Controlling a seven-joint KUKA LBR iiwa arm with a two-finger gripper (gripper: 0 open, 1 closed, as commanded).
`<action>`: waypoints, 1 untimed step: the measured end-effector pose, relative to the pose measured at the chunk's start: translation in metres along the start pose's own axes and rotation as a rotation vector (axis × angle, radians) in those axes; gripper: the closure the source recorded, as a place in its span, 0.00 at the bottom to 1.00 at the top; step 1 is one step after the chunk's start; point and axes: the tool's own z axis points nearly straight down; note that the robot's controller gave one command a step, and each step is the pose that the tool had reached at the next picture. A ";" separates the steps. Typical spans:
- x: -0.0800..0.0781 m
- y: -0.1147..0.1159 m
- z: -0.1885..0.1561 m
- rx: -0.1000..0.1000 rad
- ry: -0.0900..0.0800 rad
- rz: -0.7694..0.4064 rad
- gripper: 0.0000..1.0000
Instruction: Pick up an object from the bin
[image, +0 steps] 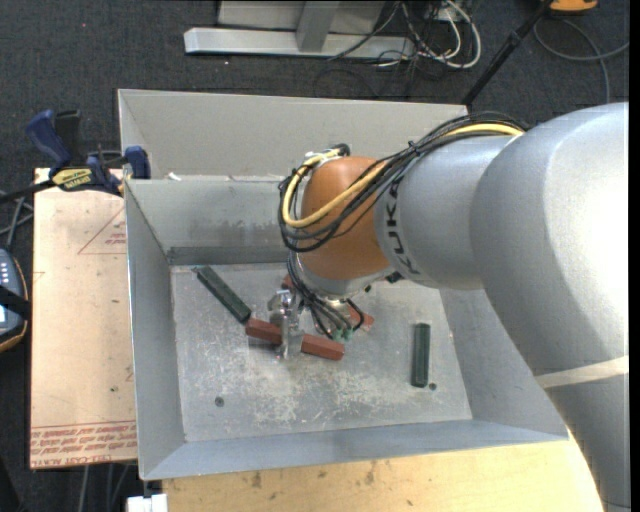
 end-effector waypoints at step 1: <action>0.000 0.000 0.000 0.000 -0.001 0.000 0.00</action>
Offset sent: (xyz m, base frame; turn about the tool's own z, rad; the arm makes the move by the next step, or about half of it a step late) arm 0.0000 0.0000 0.0000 0.0000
